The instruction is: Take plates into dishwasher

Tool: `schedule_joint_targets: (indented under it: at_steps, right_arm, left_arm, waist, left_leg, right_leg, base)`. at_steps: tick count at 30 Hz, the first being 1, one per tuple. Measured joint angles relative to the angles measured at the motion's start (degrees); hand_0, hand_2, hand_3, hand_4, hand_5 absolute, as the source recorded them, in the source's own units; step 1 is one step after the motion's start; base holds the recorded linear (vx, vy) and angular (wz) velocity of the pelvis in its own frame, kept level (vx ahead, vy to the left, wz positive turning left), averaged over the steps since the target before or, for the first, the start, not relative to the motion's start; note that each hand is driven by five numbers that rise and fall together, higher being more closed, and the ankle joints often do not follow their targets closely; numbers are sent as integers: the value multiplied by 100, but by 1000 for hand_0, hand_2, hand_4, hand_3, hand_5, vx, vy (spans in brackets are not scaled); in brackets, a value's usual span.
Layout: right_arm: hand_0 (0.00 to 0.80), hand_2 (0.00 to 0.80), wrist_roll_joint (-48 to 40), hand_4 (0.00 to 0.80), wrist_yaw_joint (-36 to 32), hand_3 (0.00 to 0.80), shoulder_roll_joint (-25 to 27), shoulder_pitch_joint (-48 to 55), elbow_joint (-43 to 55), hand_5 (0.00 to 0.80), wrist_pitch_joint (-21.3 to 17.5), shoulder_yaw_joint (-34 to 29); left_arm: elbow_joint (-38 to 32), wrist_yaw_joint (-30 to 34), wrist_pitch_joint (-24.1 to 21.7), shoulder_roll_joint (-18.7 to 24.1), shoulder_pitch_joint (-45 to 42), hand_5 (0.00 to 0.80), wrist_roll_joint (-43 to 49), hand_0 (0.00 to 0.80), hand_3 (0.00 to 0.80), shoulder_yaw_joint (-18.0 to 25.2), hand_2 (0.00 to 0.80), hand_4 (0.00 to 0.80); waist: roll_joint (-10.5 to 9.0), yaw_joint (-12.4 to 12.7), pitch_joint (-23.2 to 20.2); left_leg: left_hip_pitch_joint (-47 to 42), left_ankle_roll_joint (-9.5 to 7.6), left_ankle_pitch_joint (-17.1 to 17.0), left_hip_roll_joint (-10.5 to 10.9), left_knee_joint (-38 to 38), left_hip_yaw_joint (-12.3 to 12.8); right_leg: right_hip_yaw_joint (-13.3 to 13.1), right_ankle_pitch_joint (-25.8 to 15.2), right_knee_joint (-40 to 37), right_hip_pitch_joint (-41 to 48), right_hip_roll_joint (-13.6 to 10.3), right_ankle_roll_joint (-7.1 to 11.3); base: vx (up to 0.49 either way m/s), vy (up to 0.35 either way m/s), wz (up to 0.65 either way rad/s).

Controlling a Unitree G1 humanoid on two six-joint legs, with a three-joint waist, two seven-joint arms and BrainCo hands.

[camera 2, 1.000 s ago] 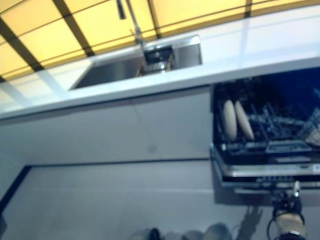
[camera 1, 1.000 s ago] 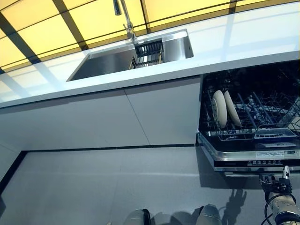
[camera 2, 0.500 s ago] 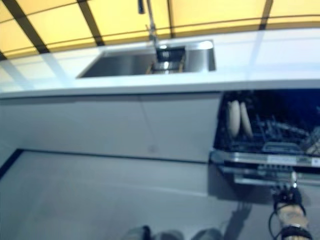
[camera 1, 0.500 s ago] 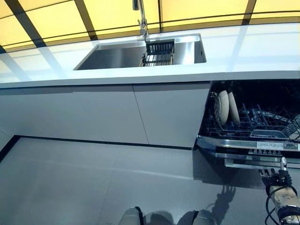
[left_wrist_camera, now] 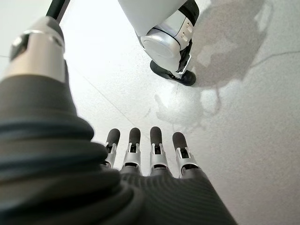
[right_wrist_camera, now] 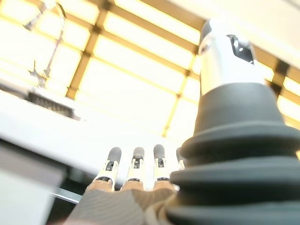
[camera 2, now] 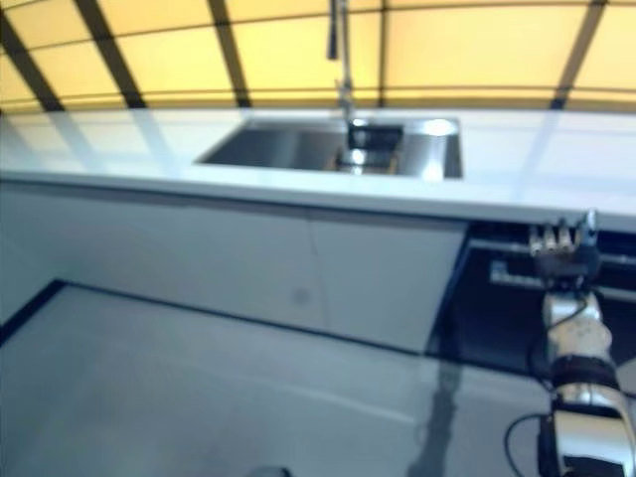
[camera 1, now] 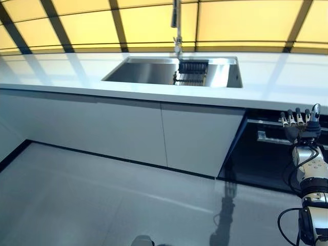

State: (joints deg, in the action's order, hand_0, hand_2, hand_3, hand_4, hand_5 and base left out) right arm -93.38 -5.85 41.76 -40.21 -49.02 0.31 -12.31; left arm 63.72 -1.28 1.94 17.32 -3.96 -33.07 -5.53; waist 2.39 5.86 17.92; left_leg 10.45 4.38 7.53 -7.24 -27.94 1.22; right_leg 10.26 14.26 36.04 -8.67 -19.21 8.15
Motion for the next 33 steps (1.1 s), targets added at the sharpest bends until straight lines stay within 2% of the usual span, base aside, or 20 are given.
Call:
schedule_joint_targets:
  at_steps: [10,13,14,16,18,20,25,28,33]
  right_arm:
    - [0,0,188,0,136,0,-1,13,-95,0,75,6]
    - [0,0,404,0,145,0,-21,222,-228,0,252,178]
    - [0,0,600,0,55,0,-161,574,-225,0,269,126]
    - [0,0,1260,0,-258,0,-743,1683,-470,0,541,423]
    - [0,0,1548,0,-382,0,-1074,1922,-656,0,737,632]
    - [0,0,1973,0,-558,0,-1436,2200,-775,0,761,656]
    - [0,0,2844,0,-784,0,-1841,2827,-1087,0,731,888]
    - [0,0,3046,0,-952,0,-2085,3177,-1379,0,693,915]
    - [0,0,3485,0,-992,0,-2539,3591,-1853,0,611,1127]
  left_arm:
    - [39,29,-2,87,-6,0,104,0,0,1,0,0]
    - [56,94,-7,156,-19,0,105,0,0,1,0,0]
    - [127,99,-17,127,43,0,107,0,0,20,0,0]
    - [237,158,-102,154,-122,0,107,0,0,61,0,0]
    - [269,188,-123,108,-82,0,106,0,0,44,0,0]
    - [375,245,-149,63,-16,0,105,0,0,45,0,0]
    - [482,246,-305,65,108,0,105,0,0,47,0,0]
    - [549,229,-287,20,124,0,105,0,0,32,0,0]
    - [569,172,-264,-166,316,0,108,0,0,-3,0,0]
  waist:
    - [-33,-15,-56]
    - [-119,-26,-323]
    - [-129,-58,-390]
    - [-364,-39,-1170]
    - [-388,-77,-1196]
    - [-373,-231,-1295]
    - [-438,-317,-1567]
    - [-454,-417,-1723]
    - [-480,-399,-1813]
  left_leg:
    - [-106,8,0,-25,69,46]
    - [-376,162,-142,-59,509,155]
    - [-528,353,-279,-128,801,186]
    - [-723,173,-754,-137,1909,218]
    - [-832,235,-916,-153,2221,303]
    - [-914,328,-1062,-110,2506,366]
    - [-1258,319,-1170,-40,3078,557]
    - [-1409,331,-1188,-61,3274,658]
    - [-1401,382,-1197,-76,3282,657]
  right_leg:
    - [-23,-12,-176,164,33,6]
    - [-15,-134,-577,363,121,95]
    - [30,-225,-837,489,203,108]
    - [47,-659,-1932,659,472,71]
    - [30,-864,-2289,760,548,97]
    - [25,-1179,-2852,960,588,180]
    - [-19,-1600,-3829,1370,630,239]
    - [-33,-1676,-4075,1490,679,238]
    - [-35,-1677,-4088,1478,700,235]
  base:
    - [15,-6,2]
    - [35,-33,-6]
    - [41,-62,-2]
    - [-4,-9,4]
    - [6,9,-16]
    - [15,24,-15]
    - [17,24,-13]
    - [28,23,-10]
    - [27,15,-1]
